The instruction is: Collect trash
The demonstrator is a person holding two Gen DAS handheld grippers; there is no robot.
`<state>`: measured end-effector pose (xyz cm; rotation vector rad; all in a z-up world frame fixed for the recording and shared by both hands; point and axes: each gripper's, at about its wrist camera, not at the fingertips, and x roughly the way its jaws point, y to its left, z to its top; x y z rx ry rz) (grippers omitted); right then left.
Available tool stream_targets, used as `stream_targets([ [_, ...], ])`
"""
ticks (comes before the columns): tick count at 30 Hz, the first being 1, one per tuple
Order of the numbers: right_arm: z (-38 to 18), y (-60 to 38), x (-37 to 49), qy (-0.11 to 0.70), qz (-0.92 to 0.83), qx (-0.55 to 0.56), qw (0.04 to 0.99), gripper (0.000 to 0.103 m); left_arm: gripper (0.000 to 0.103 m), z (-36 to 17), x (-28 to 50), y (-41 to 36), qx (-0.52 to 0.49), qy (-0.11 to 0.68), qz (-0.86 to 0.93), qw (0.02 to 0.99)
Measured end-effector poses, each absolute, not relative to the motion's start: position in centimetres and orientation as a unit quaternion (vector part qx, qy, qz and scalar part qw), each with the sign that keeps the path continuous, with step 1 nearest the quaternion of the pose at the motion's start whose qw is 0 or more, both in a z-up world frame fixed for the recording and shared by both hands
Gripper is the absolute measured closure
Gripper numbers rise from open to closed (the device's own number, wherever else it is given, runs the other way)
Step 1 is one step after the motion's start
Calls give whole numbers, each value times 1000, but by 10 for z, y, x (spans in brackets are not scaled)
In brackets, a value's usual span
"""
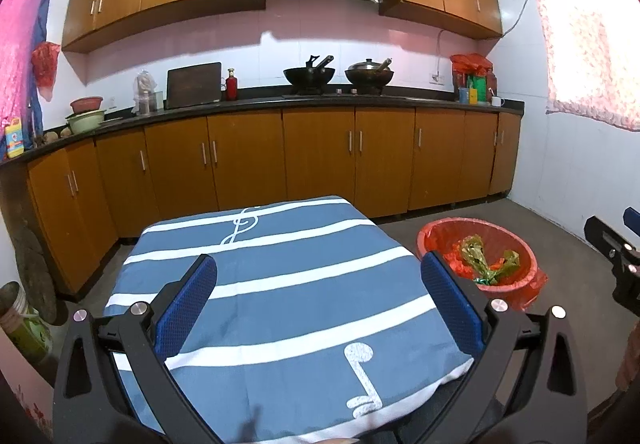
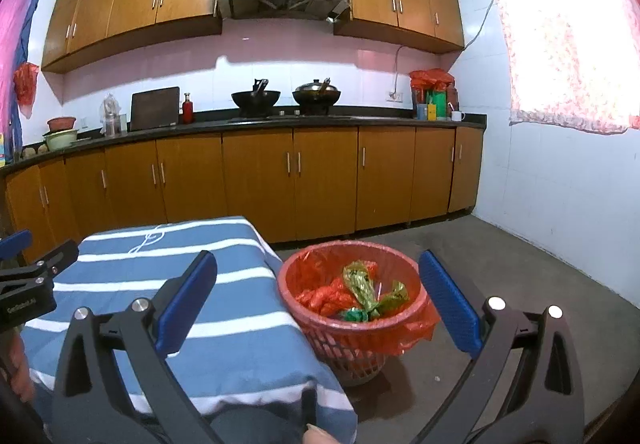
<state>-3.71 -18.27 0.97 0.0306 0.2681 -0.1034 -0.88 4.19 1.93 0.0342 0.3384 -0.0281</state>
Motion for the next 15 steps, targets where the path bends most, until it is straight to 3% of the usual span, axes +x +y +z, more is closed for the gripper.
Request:
stream_targets([
  [15,-6,-183,-37,156,-58,22,986,4,2,2,-19,40,20,180,-18,983],
])
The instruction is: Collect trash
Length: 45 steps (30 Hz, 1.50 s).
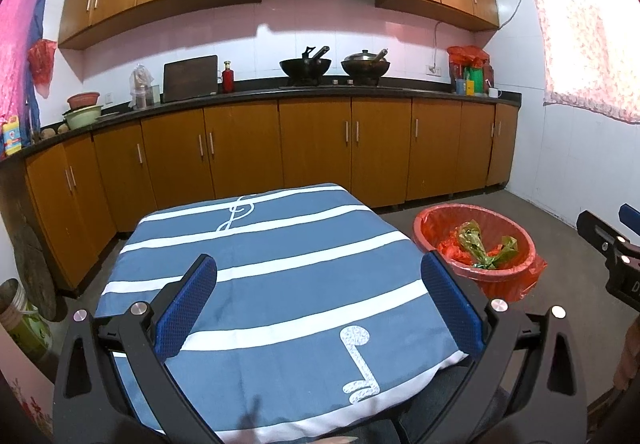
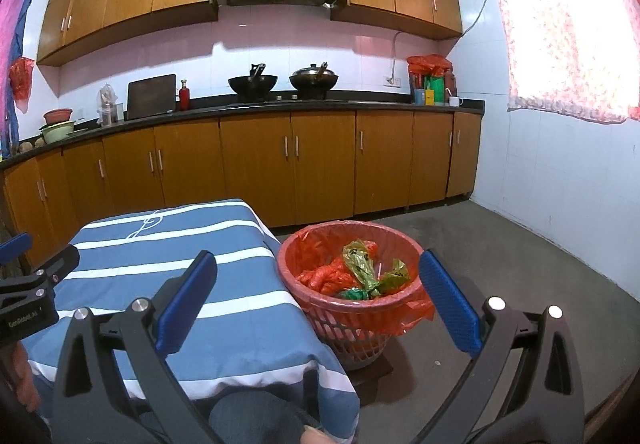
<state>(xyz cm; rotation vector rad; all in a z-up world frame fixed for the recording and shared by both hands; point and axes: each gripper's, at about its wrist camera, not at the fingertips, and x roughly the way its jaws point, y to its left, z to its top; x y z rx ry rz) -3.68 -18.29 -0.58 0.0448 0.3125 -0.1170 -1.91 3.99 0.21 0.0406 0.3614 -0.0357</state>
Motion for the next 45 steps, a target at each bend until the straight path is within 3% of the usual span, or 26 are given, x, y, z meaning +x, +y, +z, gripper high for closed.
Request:
stream_targets([
  [45,-3,-193,-40,153,-69,35,985,4,2,-1,-23,37,17,181,-25,983],
])
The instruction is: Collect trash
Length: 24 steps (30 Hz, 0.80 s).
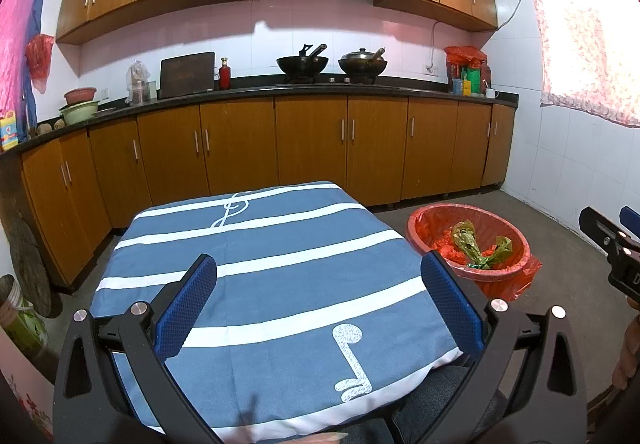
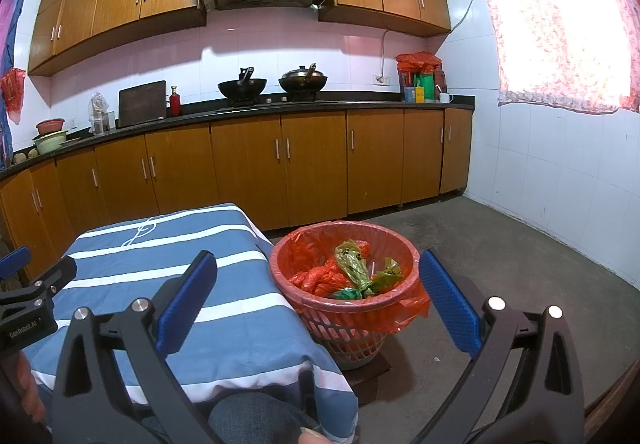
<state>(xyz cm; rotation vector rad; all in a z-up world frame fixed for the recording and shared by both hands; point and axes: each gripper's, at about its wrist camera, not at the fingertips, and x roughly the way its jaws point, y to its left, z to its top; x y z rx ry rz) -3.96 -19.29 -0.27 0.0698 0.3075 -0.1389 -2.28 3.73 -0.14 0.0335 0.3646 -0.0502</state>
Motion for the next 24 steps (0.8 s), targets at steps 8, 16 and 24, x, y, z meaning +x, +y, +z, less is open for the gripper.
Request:
stream_targets([
  [8,-3,-193,-40,153,-69,35,985,4,2,-1,-23,37,16,182,-25,983],
  [16,-3,-193,-40,153,-69,35,985,4,2,-1,-23,38,16,182,-25,983],
  [24,-3,-193,-39,153,-69,35,985,4,2,-4,-25,35,12,184,-24,982],
])
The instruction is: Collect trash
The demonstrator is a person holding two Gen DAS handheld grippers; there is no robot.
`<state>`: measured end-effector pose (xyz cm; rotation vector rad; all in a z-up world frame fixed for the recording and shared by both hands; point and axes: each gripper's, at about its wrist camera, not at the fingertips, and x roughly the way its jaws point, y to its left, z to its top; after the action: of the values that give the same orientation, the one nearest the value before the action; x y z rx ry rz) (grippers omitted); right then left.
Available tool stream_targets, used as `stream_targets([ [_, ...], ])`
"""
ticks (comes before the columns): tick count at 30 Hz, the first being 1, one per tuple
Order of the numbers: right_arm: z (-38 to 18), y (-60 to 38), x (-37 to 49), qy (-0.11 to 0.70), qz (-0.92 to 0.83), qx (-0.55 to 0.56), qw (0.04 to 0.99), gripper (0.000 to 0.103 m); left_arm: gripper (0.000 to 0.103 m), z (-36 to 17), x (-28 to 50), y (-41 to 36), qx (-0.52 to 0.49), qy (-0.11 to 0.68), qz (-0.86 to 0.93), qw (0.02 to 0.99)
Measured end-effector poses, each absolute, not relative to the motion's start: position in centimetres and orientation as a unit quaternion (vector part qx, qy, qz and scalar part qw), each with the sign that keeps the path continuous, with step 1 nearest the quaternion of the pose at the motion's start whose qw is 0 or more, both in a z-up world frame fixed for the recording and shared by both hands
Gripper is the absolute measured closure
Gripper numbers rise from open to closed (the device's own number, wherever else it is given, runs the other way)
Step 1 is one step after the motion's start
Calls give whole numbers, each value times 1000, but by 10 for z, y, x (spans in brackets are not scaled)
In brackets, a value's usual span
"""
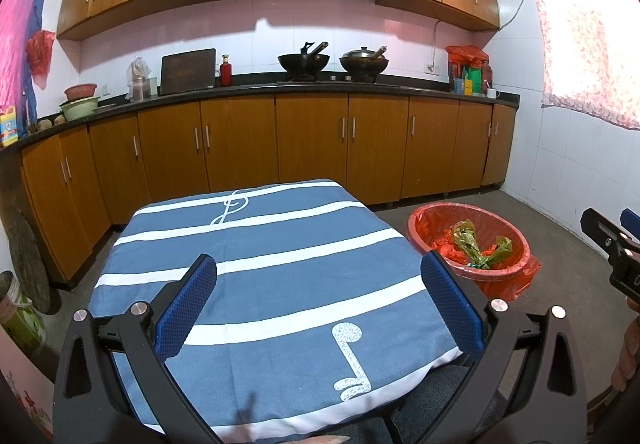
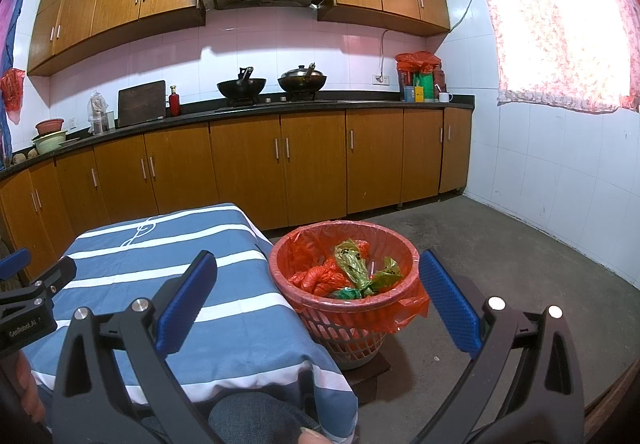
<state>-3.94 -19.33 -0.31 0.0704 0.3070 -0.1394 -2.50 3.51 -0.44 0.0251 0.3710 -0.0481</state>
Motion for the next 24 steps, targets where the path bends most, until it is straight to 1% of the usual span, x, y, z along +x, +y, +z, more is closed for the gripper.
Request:
stream_targets([
  [24,-3,-194,-40,152,-69,35,985,4,2,-5,-26,35,11,187,-25,982],
])
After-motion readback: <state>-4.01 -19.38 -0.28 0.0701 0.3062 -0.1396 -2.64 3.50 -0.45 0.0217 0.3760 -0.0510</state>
